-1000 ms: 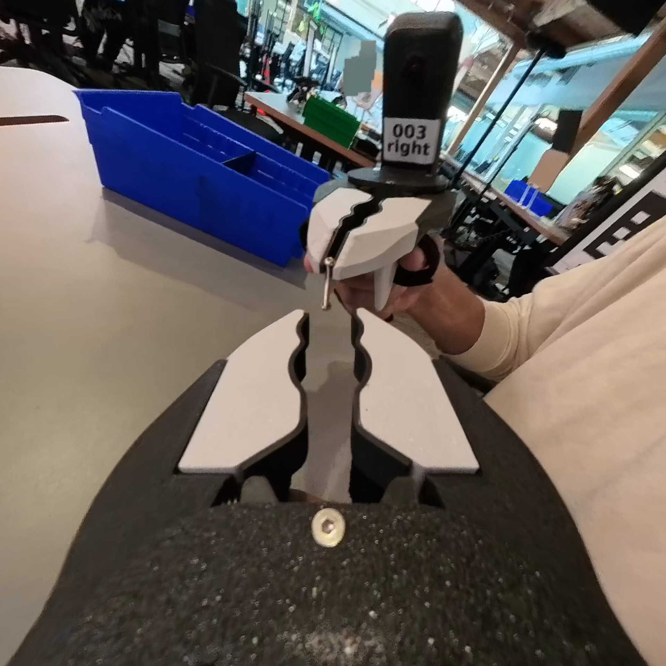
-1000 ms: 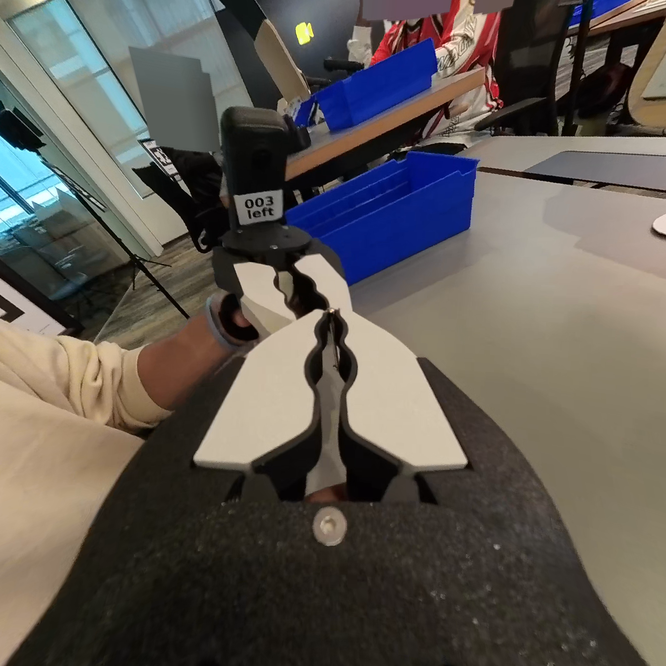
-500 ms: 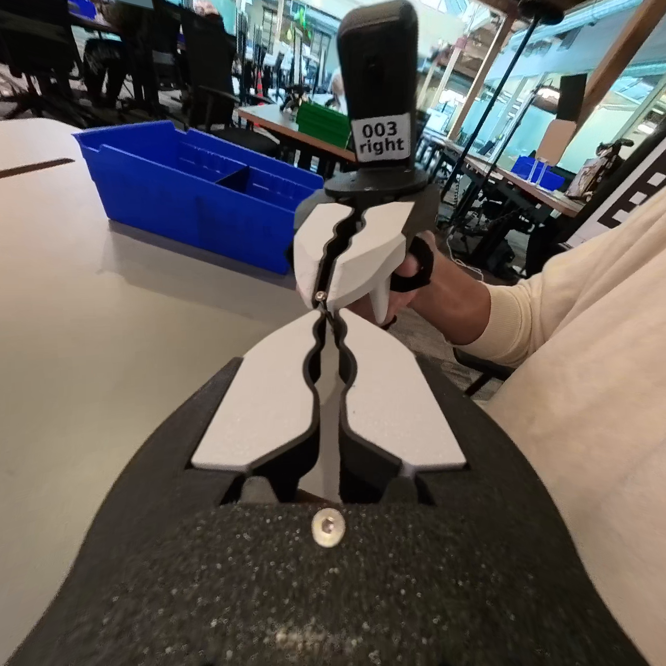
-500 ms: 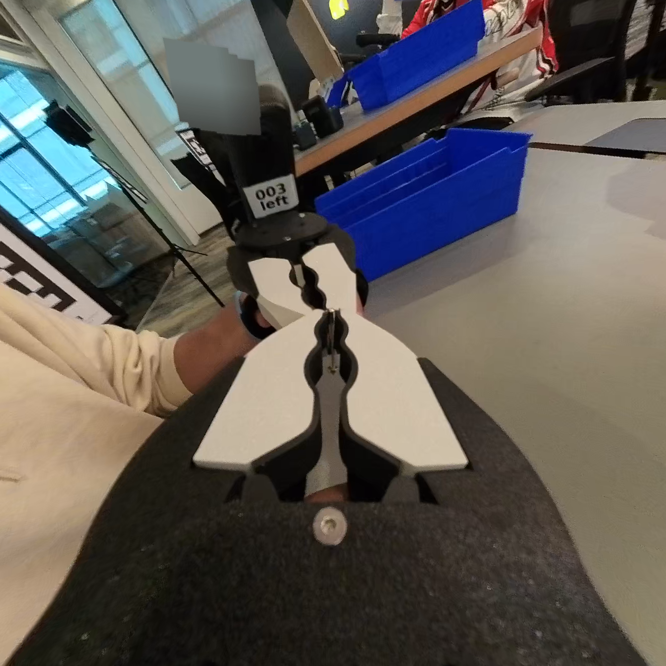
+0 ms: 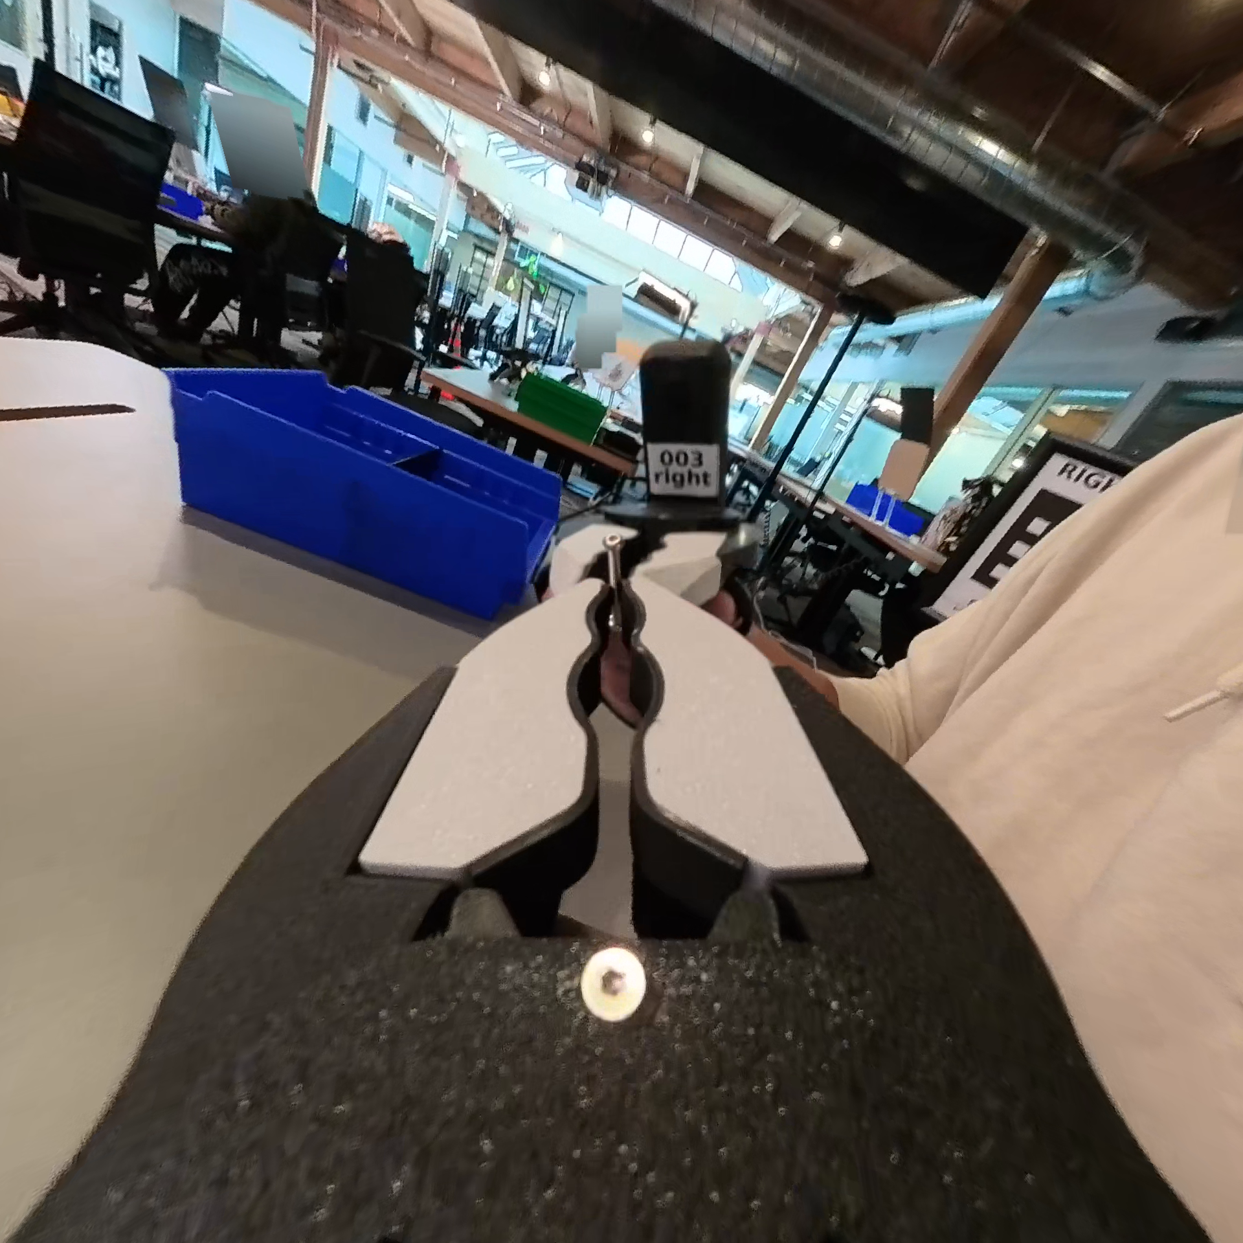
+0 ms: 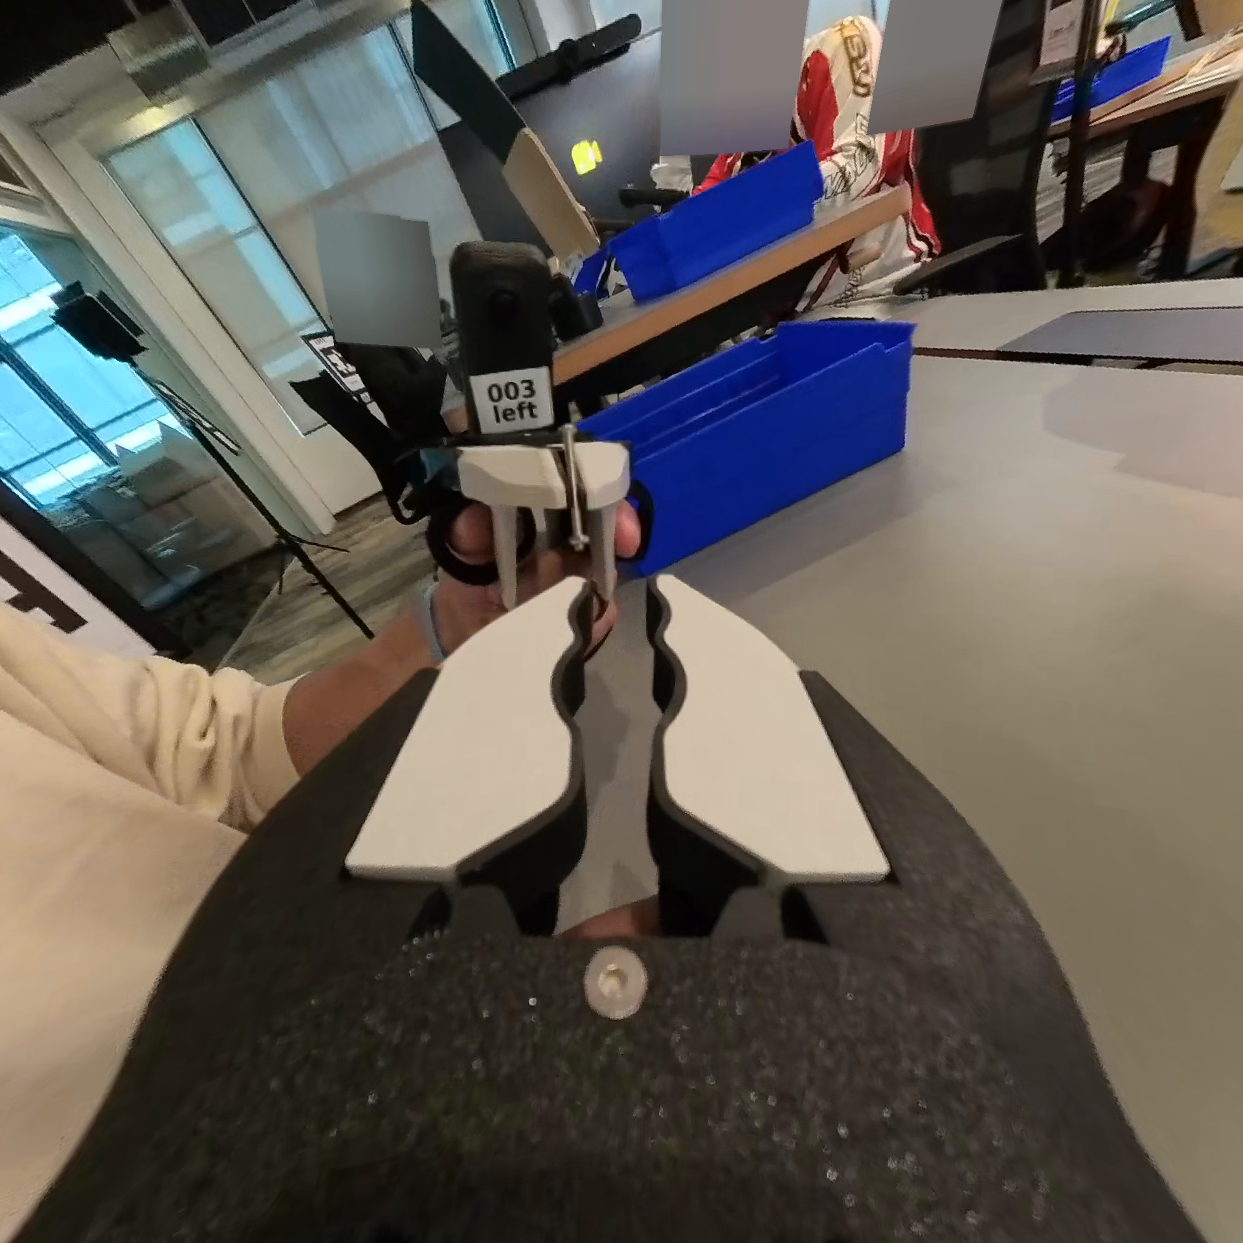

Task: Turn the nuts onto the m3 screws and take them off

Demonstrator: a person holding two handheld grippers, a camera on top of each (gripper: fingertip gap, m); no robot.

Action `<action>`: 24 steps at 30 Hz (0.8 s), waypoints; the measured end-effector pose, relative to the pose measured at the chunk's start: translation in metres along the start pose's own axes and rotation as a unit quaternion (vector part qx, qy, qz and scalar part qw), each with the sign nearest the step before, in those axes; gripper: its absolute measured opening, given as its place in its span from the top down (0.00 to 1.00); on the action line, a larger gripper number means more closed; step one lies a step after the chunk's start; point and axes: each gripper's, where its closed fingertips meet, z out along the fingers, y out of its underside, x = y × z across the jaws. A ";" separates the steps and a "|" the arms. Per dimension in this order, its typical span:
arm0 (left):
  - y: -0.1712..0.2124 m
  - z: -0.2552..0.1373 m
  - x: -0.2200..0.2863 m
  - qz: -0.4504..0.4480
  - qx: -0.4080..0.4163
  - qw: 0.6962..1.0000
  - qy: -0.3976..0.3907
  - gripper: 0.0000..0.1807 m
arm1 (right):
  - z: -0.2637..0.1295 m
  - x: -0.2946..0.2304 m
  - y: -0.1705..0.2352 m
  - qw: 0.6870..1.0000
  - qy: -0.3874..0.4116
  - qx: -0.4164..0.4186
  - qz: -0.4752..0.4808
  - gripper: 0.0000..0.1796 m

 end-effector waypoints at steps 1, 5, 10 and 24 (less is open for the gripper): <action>-0.001 0.000 0.001 -0.004 0.005 1.000 0.005 0.99 | 0.003 -0.003 0.000 1.000 0.000 0.006 -0.001 0.92; 0.002 0.001 0.002 -0.006 0.002 1.000 0.008 0.99 | 0.010 -0.012 -0.002 0.999 -0.028 0.028 0.024 0.92; 0.004 0.003 0.003 -0.006 -0.001 1.000 0.008 0.99 | 0.011 -0.014 -0.003 0.998 -0.039 0.028 0.028 0.97; 0.023 -0.007 -0.008 0.055 -0.097 0.993 -0.046 0.89 | 0.000 -0.005 0.013 0.997 -0.016 -0.057 -0.046 0.97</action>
